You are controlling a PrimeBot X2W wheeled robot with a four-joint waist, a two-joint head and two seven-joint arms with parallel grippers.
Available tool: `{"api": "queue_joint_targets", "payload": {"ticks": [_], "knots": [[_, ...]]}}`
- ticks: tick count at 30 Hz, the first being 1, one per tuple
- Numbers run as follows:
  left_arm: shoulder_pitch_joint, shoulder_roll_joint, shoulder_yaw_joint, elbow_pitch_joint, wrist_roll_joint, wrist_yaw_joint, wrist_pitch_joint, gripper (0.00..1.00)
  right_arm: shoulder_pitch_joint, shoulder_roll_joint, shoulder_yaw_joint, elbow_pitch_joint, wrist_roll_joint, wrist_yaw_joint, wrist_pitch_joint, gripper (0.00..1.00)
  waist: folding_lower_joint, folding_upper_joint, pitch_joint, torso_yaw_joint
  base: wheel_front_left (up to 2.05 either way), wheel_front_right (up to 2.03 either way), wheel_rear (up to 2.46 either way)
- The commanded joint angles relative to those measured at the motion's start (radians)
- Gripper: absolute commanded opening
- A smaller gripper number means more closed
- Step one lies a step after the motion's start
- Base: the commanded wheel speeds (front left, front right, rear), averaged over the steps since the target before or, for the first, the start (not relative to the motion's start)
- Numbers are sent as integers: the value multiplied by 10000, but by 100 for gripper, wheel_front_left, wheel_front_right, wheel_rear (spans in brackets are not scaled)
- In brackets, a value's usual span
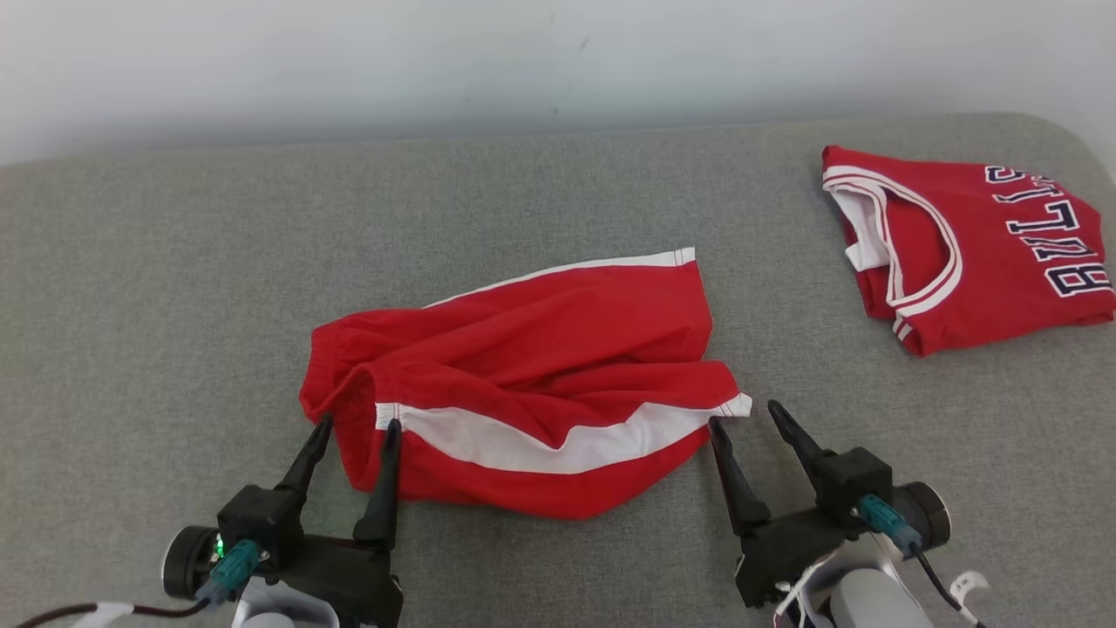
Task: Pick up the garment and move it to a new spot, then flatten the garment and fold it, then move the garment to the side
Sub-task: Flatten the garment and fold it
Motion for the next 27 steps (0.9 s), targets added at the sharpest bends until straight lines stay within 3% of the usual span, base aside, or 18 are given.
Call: {"api": "queue_joint_targets", "payload": {"ticks": [1,9,10,11,12,13,20,27], "knots": [[-183,121,-175,137,-219,12,-35,100,-227,-34,55,175,-60,-18,-39,100,-2,-1,123,14,0,0,0],[-746,413,-1123,1024,-1035,11,-35,100,-917,-82,514,1280,-170,-18,-41,98,-2,-1,168,93,0,0,0],[-827,430,-1241,1115,-1143,11,-35,100,-1020,-83,559,1425,-166,-18,-39,70,-2,-1,158,101,0,0,0],[-903,448,-1347,1184,-1238,10,-36,65,-1117,-82,571,1501,-143,-18,-41,15,-2,-1,148,108,0,0,0],[-943,435,-1413,1276,-1426,10,-35,42,-1173,-81,583,1587,-129,-18,-39,0,-2,-1,137,112,0,0,0],[-986,432,-1455,1358,-1600,10,-36,0,-1200,-81,605,1717,-125,-18,-39,0,-2,-1,124,114,0,0,0],[-616,597,-1622,1170,-2096,10,-36,0,-877,-189,536,1461,183,-18,-39,0,-2,-1,-172,127,0,0,0],[724,908,-1533,-26,-2219,9,-35,0,703,-642,397,-269,821,-18,-39,0,-2,-1,-653,244,0,0,0]]}}
